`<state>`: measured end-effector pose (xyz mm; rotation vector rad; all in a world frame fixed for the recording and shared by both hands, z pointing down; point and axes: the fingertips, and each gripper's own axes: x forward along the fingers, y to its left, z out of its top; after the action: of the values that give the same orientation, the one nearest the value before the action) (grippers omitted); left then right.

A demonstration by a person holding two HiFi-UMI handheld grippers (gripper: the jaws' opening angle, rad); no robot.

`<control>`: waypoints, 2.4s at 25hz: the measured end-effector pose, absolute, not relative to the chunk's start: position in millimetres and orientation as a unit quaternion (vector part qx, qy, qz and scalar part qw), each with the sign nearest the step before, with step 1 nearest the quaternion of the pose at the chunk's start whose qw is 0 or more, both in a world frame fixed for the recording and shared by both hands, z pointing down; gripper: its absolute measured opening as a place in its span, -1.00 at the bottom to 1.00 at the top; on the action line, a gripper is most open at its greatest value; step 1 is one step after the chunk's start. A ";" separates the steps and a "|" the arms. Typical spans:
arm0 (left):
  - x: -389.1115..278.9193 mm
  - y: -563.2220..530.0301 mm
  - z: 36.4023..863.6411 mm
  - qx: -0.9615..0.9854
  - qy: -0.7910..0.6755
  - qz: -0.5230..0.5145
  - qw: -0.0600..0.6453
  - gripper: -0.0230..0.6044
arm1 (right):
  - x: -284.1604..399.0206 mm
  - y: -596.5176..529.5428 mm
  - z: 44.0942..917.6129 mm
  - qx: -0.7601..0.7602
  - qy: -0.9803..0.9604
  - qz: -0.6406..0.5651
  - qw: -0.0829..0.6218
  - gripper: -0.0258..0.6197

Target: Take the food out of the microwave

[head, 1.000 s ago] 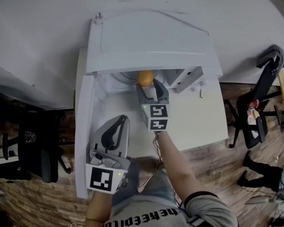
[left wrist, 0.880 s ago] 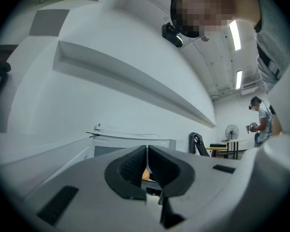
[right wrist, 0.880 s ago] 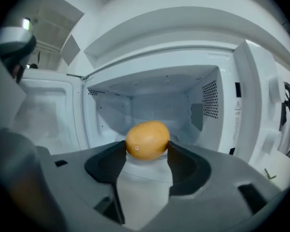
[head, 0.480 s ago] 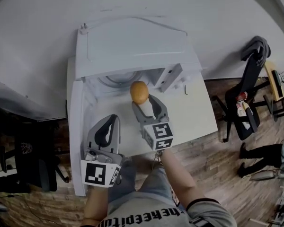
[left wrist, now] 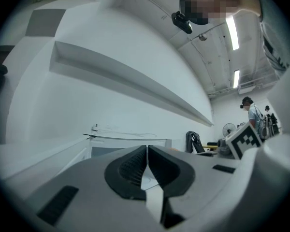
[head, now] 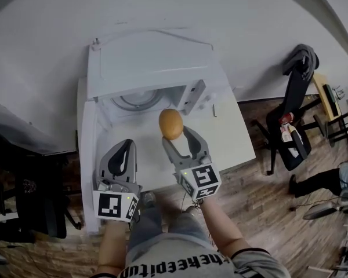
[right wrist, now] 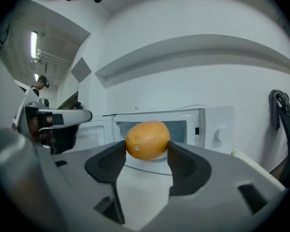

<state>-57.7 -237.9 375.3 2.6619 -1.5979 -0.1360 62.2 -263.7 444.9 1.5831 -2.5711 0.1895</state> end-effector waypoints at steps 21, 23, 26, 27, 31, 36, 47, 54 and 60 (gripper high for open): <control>-29.2 -187.8 331.5 0.851 -0.522 -0.061 -0.010 -0.88 | 126.5 -200.7 368.6 0.556 -0.831 0.022 0.024 -0.08; -25.1 -184.6 327.9 0.851 -0.522 -0.063 -0.011 -0.88 | 134.1 -195.8 361.0 0.560 -0.828 0.017 0.019 -0.08; -18.1 -180.9 324.8 0.850 -0.523 -0.063 -0.012 -0.88 | 146.0 -190.5 352.0 0.565 -0.825 0.011 0.012 -0.08; -15.6 -179.9 324.5 0.850 -0.523 -0.063 -0.014 -0.88 | 150.1 -188.9 349.4 0.567 -0.824 0.010 0.010 -0.08; -6.2 -175.7 324.6 0.849 -0.523 -0.069 -0.021 -0.88 | 164.6 -181.6 339.1 0.569 -0.822 0.006 0.000 -0.08; 5.3 -168.7 320.4 0.845 -0.530 -0.065 -0.023 -0.88 | 177.0 -171.5 327.8 0.566 -0.824 -0.009 -0.007 -0.07; 23.9 -150.1 314.2 0.837 -0.542 -0.060 -0.034 -0.88 | 200.8 -153.4 315.0 0.562 -0.826 -0.023 -0.023 -0.08; 31.1 -145.1 310.4 0.834 -0.548 -0.055 -0.029 -0.88 | 206.9 -150.7 315.7 0.560 -0.828 -0.024 -0.027 -0.08; 34.0 -145.4 314.2 0.836 -0.545 -0.059 -0.035 -0.88 | 207.8 -151.4 311.2 0.557 -0.830 -0.027 -0.030 -0.08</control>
<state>34.0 -145.4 314.2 2.6861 -1.7496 -0.1894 207.8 -151.4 311.2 1.7831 -2.6568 -0.0877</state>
